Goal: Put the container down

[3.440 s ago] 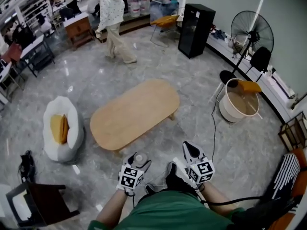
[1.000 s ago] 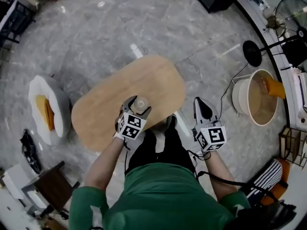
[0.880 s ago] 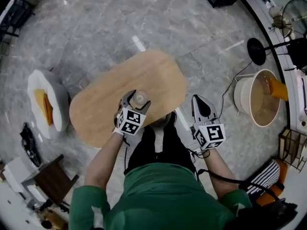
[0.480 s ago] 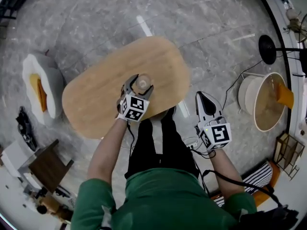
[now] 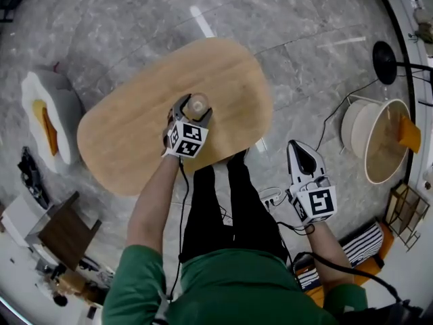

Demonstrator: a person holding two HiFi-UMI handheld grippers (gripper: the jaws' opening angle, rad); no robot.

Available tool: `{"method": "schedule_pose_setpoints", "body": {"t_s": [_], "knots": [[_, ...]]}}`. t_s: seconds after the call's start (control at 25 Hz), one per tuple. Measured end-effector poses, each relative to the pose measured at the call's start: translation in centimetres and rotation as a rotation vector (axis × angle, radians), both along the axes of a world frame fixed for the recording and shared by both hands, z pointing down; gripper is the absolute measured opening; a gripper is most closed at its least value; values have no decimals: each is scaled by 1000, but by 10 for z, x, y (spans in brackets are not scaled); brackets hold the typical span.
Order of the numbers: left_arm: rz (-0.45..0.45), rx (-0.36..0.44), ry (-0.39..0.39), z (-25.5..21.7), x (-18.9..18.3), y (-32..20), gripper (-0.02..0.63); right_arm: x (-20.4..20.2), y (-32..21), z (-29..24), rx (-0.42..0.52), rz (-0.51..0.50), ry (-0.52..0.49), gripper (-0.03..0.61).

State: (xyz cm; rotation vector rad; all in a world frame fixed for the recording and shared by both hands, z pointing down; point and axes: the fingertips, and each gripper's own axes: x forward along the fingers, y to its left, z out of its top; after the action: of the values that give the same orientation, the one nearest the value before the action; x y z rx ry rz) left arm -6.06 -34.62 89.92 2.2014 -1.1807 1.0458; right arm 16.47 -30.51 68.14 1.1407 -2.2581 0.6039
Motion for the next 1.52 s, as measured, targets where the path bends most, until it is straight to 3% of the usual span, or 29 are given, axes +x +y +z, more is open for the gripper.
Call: {"method": "schedule_pose_setpoints", "body": {"t_s": [0.56, 1.04, 1.32, 1.52], "knots": [[14, -46, 12, 73, -1, 2, 339, -29, 7, 51, -62, -16, -51, 14], [16, -87, -21, 104, -7, 7, 341, -41, 17, 58, -75, -24, -48, 14], [50, -120, -20, 102, -10, 15, 342, -58, 25, 46, -62, -35, -55, 14], [14, -89, 6, 70, -25, 27, 342, -75, 24, 29, -27, -45, -68, 14]]}}
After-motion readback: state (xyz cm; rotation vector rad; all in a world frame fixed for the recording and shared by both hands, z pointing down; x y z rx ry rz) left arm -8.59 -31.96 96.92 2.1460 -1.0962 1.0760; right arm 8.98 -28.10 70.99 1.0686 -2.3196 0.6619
